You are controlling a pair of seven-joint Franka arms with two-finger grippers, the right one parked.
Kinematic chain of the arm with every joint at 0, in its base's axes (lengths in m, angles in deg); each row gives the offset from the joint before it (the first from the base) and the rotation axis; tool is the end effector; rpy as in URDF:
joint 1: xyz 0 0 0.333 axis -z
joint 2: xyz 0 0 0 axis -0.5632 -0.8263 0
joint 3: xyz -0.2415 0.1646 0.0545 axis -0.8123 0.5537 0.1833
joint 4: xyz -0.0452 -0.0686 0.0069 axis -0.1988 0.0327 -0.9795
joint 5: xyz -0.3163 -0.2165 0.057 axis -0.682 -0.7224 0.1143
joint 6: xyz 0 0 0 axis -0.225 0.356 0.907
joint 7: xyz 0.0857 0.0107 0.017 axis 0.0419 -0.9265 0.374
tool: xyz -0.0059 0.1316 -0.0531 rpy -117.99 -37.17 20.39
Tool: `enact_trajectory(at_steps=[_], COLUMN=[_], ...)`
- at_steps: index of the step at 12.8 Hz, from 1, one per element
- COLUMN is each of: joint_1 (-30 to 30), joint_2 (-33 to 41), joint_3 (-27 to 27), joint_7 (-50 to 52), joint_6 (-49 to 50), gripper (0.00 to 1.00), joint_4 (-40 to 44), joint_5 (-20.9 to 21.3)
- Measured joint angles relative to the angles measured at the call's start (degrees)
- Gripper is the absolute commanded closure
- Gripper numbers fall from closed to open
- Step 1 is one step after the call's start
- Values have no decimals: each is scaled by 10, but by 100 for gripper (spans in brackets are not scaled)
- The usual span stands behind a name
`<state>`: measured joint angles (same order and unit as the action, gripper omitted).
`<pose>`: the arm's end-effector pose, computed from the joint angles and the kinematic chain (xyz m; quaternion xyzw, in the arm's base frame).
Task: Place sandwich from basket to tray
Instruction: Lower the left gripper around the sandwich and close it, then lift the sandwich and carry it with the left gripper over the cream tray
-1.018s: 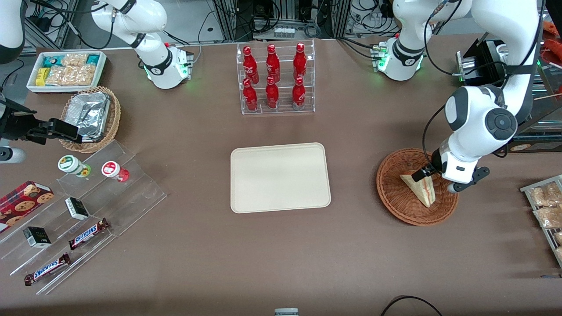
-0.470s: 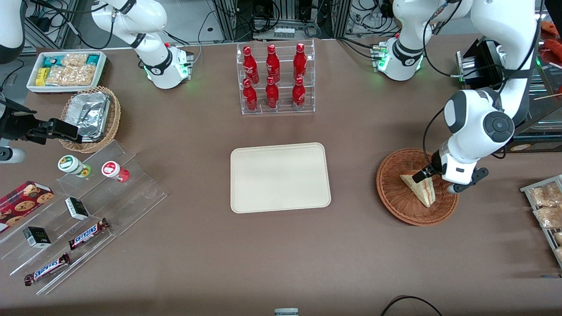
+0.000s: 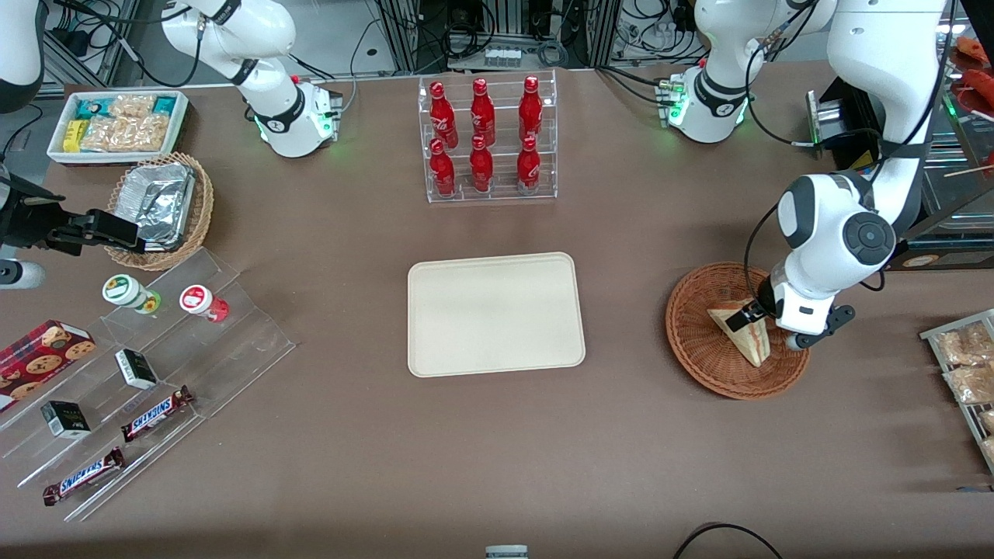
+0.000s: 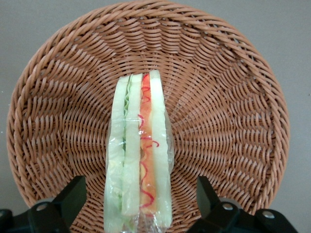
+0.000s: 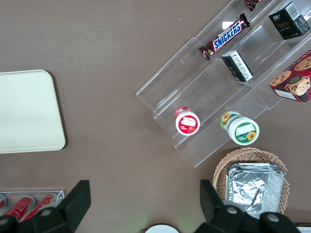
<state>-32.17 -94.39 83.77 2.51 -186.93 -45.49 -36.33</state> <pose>0.5477 -0.0345 0.2176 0.9664 0.2565 -0.0080 0.0161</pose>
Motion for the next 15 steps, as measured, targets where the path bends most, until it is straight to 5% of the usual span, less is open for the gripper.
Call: enact_trajectory(at_steps=[2, 4, 6, 11, 15], joint_1=[0, 0, 0, 0, 1], joint_2=[-5, -13, -17, -10, 10], joint_3=[0, 0, 0, 0, -3], joint_7=[0, 0, 0, 0, 0], joint_6=[-3, -7, -8, 13, 139], gripper=[13, 60, 95, 100, 100], joint_4=[0, 0, 0, 6, 75], joint_5=[0, 0, 0, 0, 0])
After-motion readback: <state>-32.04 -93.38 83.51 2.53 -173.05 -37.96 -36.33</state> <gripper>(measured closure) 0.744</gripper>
